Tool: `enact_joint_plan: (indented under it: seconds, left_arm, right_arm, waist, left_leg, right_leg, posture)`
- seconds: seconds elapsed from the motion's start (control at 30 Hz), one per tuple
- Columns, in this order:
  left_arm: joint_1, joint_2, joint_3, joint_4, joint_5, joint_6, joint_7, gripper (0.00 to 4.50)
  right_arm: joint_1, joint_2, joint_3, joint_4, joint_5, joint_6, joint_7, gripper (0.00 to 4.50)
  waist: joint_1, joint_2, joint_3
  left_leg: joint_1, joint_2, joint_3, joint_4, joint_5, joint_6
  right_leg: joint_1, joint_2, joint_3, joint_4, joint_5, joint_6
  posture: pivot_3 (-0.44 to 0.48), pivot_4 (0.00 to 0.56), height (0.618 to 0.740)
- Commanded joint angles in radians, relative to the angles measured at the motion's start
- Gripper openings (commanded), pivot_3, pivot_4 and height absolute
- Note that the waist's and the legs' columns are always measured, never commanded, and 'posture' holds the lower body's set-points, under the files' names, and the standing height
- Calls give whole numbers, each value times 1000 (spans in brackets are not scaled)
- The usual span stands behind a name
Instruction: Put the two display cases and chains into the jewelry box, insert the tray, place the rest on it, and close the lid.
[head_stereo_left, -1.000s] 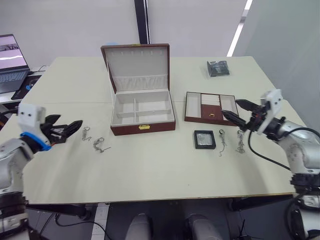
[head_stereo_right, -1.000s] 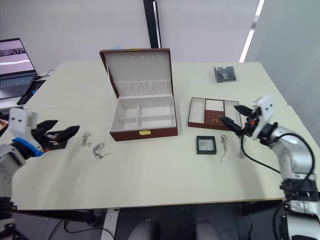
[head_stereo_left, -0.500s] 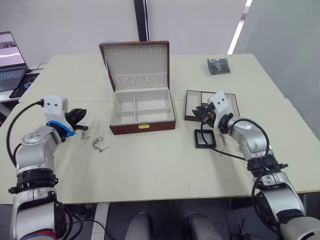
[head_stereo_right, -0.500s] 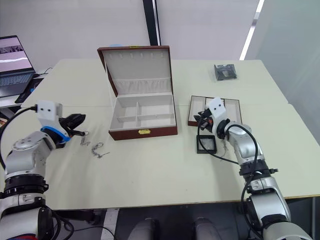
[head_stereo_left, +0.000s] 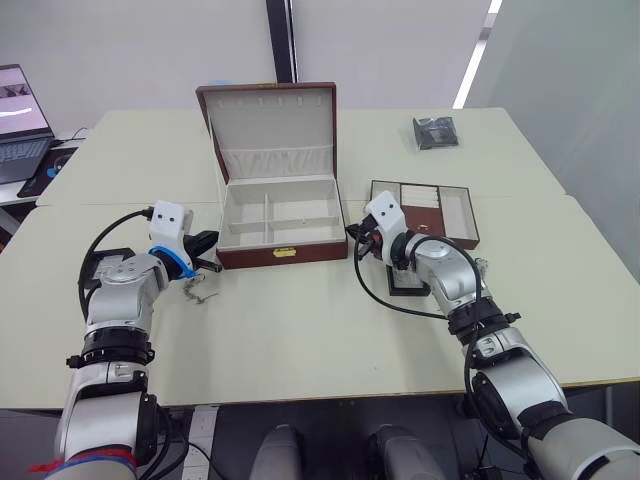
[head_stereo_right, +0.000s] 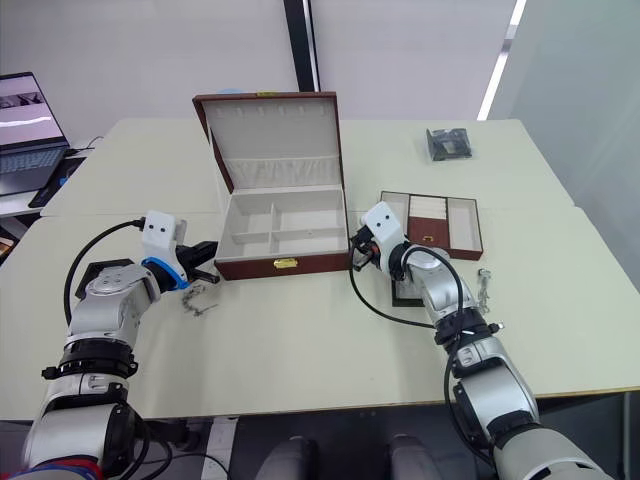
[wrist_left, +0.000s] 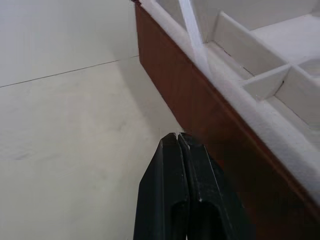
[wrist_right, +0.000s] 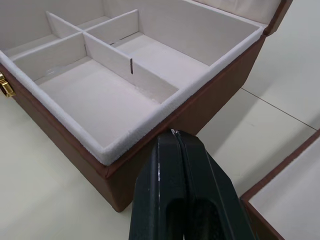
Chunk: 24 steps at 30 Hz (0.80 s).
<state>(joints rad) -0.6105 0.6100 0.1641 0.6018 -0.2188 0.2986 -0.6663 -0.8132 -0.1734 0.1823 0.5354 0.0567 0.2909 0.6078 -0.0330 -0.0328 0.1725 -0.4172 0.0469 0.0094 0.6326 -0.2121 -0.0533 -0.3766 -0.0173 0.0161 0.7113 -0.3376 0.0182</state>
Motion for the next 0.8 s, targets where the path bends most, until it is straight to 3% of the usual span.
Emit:
enact_joint_plan:
  seconds: [0.03, 0.43, 0.8]
  left_arm:
    - [-7, 4, -11, -49, -6, 6, -41, 0]
    - [20, 0, -20, -88, -9, 21, -78, 0]
    - [128, 7, -57, -301, -57, 134, -210, 0]
  right_arm:
    - [-21, 14, 9, -47, 4, -7, 31, 37]
    - [2, 2, 7, -86, 18, -1, 72, 37]
    - [143, -57, 42, -326, 68, 92, 241, 37]
  waist:
    - [0, 0, 0]
    - [1, 0, 0]
    - [1, 0, 0]
  left_leg:
    - [0, 0, 0, 0, 0, 0]
    - [0, 0, 0, 0, 0, 0]
    - [0, 0, -1, 0, 0, 0]
  right_leg:
    - [0, 0, 0, 0, 0, 0]
    - [0, 0, 0, 0, 0, 0]
    - [0, 0, 0, 0, 0, 0]
  posture:
    - [0, 150, 740]
    - [0, 150, 740]
    - [0, 150, 740]
